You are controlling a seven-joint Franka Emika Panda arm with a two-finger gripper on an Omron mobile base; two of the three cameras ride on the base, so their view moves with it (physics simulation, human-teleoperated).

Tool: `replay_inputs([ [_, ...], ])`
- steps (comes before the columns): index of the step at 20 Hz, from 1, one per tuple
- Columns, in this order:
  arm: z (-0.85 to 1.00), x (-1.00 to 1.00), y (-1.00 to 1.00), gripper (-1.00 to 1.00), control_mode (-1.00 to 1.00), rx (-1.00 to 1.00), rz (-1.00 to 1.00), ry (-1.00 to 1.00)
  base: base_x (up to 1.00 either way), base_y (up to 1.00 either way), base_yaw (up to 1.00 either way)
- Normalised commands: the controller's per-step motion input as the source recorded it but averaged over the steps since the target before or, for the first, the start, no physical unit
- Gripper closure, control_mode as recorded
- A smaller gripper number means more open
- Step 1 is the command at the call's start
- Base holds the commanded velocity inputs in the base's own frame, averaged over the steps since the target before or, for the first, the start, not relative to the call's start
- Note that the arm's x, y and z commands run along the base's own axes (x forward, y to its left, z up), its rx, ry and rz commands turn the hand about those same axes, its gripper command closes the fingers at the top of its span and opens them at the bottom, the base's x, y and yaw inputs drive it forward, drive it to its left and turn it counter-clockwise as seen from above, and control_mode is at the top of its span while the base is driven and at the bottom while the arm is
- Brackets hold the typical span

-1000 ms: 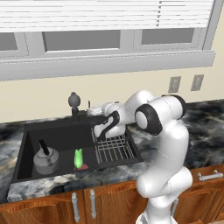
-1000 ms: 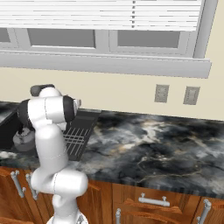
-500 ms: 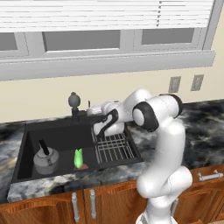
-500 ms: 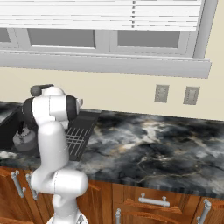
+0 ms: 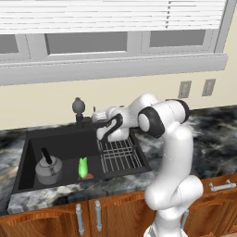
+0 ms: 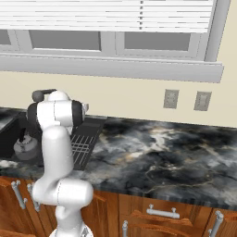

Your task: Pick the jar and kettle and place them in the sink. Then turn on the water.

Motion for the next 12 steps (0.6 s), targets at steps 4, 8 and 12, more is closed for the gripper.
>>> replay_inputs([
  [4, 0.00, 0.07, 0.16, -1.00, -1.00, 0.00, -0.01, 0.00, 0.00, 0.00, 0.00],
  [8, 0.00, 0.12, 0.08, -1.00, -1.00, 0.00, -0.01, 0.00, 0.00, 0.00, 0.00],
  [12, 0.00, 0.18, 0.00, -1.00, -1.00, 0.00, 0.00, 0.00, 0.00, 0.00, 0.00],
])
